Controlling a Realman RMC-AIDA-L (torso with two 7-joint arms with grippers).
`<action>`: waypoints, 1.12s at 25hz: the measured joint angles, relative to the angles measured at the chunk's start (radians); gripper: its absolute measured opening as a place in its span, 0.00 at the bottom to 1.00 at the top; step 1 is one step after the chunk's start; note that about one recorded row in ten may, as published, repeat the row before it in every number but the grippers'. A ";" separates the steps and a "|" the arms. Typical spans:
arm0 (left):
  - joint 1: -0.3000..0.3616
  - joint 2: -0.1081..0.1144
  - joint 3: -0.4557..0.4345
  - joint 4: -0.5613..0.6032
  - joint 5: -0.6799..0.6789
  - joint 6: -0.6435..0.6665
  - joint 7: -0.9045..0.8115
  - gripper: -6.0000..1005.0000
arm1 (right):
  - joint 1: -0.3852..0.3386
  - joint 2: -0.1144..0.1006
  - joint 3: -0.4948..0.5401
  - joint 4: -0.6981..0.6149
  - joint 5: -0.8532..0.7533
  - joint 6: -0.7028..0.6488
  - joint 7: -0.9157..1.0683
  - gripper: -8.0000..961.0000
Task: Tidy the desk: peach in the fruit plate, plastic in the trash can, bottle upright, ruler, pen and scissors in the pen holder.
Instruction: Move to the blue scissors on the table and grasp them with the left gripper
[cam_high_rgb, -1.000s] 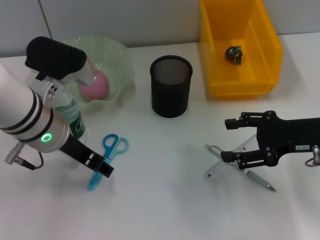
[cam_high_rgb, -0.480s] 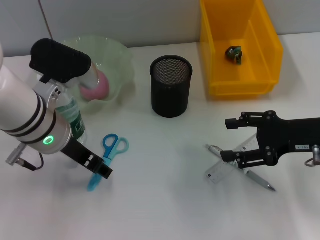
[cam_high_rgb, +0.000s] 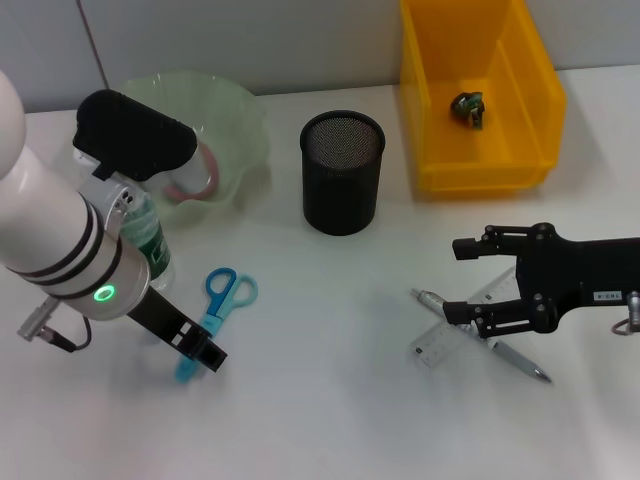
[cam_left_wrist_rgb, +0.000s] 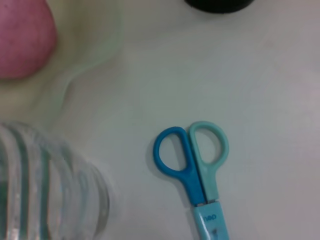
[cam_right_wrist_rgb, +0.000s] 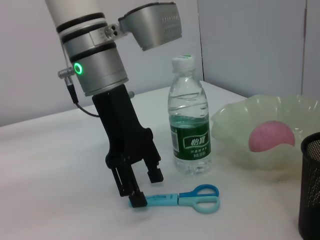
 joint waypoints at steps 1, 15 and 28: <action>0.000 0.000 0.005 0.000 0.000 -0.001 0.000 0.74 | 0.000 0.000 0.000 0.000 0.000 0.000 0.000 0.86; 0.005 0.000 0.018 0.000 -0.010 -0.002 0.000 0.74 | -0.002 0.002 0.000 0.000 0.002 -0.001 0.000 0.86; -0.004 0.000 0.034 -0.025 -0.012 -0.004 0.000 0.73 | 0.004 0.004 -0.004 0.004 0.002 0.002 0.000 0.86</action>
